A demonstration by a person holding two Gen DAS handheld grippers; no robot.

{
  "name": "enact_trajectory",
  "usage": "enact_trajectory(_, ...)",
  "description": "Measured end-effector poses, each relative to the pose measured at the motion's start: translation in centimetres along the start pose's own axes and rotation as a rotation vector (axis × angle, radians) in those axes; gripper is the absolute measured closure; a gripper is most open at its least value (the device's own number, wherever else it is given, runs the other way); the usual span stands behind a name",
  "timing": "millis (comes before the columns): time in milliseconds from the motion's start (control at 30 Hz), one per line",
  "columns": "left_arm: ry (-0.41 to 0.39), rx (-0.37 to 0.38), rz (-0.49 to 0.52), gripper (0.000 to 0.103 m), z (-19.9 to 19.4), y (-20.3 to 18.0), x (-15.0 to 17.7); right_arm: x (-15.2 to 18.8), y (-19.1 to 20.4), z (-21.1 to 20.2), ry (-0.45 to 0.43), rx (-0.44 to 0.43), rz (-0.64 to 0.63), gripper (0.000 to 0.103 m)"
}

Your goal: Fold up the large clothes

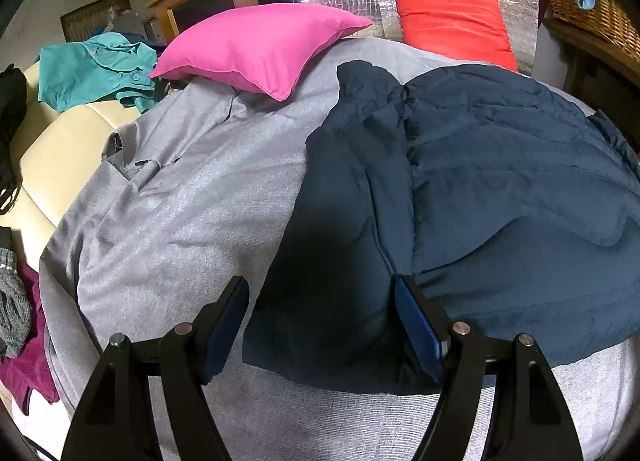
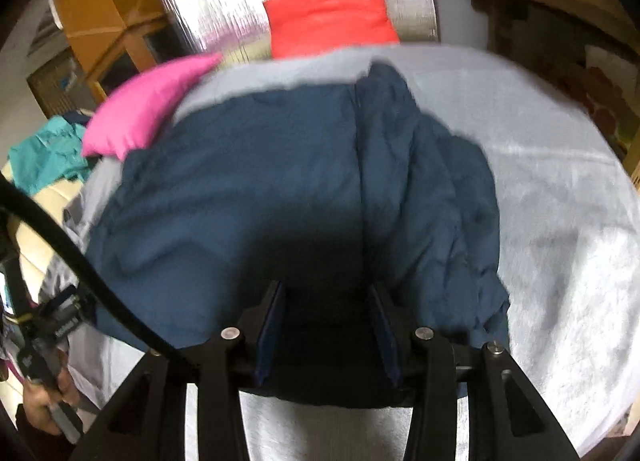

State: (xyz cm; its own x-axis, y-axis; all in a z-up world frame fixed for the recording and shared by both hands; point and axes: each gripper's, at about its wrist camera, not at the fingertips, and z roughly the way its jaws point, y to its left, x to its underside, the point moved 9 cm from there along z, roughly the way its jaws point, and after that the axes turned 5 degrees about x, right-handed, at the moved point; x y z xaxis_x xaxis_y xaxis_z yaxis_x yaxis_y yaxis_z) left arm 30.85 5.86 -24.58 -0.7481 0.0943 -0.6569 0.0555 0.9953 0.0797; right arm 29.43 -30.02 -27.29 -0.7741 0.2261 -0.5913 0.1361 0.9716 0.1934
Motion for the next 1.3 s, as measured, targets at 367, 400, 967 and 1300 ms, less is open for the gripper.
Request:
enact_trajectory(367, -0.066, -0.025, 0.023, 0.023, -8.6, -1.5, 0.9, 2.8, 2.7, -9.2, -0.200, 0.067, -0.075, 0.037)
enact_trajectory(400, -0.089, -0.029, 0.030, 0.022, -10.1, -1.6, 0.8, 3.2, 3.0, -10.4, -0.216, 0.086, -0.081, 0.036)
enact_trajectory(967, -0.449, -0.079, -0.005, 0.009, -33.1, -1.0, -1.1, 7.5, 6.5, -27.2, -0.375, 0.146, -0.078, 0.031)
enact_trajectory(1300, -0.503, -0.025, -0.045, 0.009, -37.7, -1.3, -0.6, 8.1, 8.1, -31.0, -0.406, 0.144, -0.080, 0.031)
